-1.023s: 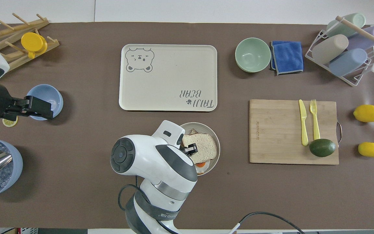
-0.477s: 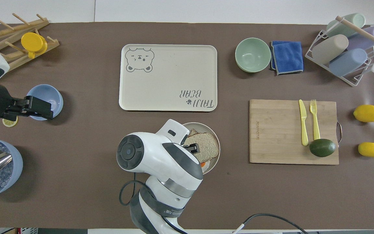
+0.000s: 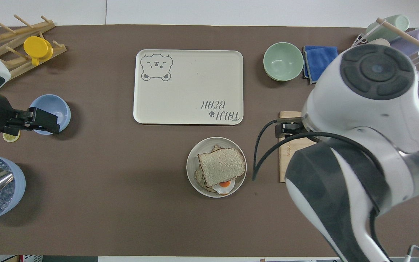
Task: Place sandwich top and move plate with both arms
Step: 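Withdraw the right gripper toward the cutting board while the left gripper advances, then reach the left gripper to the white plate rim and grasp it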
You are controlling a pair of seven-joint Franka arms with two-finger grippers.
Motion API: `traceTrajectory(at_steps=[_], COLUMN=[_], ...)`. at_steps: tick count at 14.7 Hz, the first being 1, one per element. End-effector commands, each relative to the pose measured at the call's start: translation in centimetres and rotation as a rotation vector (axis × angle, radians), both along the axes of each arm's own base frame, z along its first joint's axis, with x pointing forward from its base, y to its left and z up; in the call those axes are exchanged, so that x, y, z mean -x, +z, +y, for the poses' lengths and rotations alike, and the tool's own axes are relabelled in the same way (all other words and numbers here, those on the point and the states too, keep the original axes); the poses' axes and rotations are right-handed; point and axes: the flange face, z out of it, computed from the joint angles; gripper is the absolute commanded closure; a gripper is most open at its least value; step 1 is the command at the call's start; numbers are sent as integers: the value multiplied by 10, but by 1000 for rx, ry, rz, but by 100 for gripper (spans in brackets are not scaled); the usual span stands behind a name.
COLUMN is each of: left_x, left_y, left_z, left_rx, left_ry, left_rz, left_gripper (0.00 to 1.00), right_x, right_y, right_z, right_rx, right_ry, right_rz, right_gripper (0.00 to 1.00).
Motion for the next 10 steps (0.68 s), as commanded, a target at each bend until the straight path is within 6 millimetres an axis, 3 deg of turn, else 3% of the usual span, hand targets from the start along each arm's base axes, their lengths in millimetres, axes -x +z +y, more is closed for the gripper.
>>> traceTrajectory(at_steps=[1,3,5,7,10], left_x=[7,10,16,22,33], left_y=[2,0,-13,-46,-97], left_z=[1,-12,-52,-94,-127], left_rx=[-1,-1,6,20,35], left_ry=[24,42,6,9,-31], left_rz=[-3,-9,-20,-21,-16], left_gripper=[0,0,0,0,0], right_x=[13,12,10,5,2], right_y=[29,33,31,33,34], right_z=[-61,-87,-110,-137,-152], right_rx=[-37,-38,-41,-112,-111], right_ry=[30,4,-26,-11,-34], right_rz=[8,18,37,38,35], right_gripper=[0,0,0,0,0])
